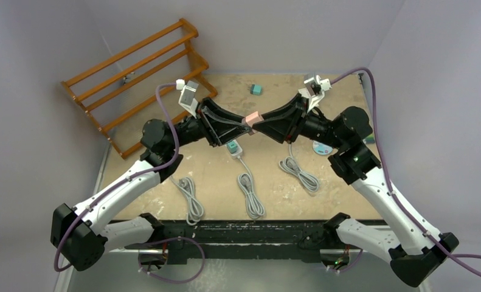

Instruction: Insert the plug

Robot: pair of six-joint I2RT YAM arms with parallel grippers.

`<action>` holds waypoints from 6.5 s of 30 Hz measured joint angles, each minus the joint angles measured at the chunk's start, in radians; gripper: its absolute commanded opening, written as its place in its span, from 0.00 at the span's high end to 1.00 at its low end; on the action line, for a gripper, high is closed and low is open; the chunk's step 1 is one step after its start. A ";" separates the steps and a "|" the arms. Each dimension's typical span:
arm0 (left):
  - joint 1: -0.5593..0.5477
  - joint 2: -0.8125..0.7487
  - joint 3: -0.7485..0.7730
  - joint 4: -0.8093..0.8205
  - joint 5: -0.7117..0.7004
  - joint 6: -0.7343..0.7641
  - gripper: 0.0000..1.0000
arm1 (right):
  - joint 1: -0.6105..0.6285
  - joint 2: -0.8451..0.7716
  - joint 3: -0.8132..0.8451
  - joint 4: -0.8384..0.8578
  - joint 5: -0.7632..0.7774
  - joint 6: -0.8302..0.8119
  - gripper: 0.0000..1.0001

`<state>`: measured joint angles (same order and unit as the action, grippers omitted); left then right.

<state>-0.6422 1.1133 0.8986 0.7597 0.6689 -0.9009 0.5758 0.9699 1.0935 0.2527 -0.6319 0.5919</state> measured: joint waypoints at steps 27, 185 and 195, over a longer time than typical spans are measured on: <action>-0.002 -0.452 0.002 -0.746 -0.940 0.373 0.22 | 0.020 0.166 0.064 -0.183 0.432 -0.172 1.00; -0.002 -0.441 -0.172 -0.948 -1.412 0.390 0.16 | 0.228 0.045 -0.127 -0.040 1.175 -0.271 0.05; -0.002 -0.367 -0.172 -0.946 -1.436 0.378 0.16 | 0.224 -0.163 -0.480 -0.056 1.320 -0.167 0.05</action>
<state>-0.6437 0.7467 0.7265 -0.1860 -0.7673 -0.5232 0.7998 0.8066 0.6136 0.1963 0.6876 0.4252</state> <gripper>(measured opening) 0.839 0.951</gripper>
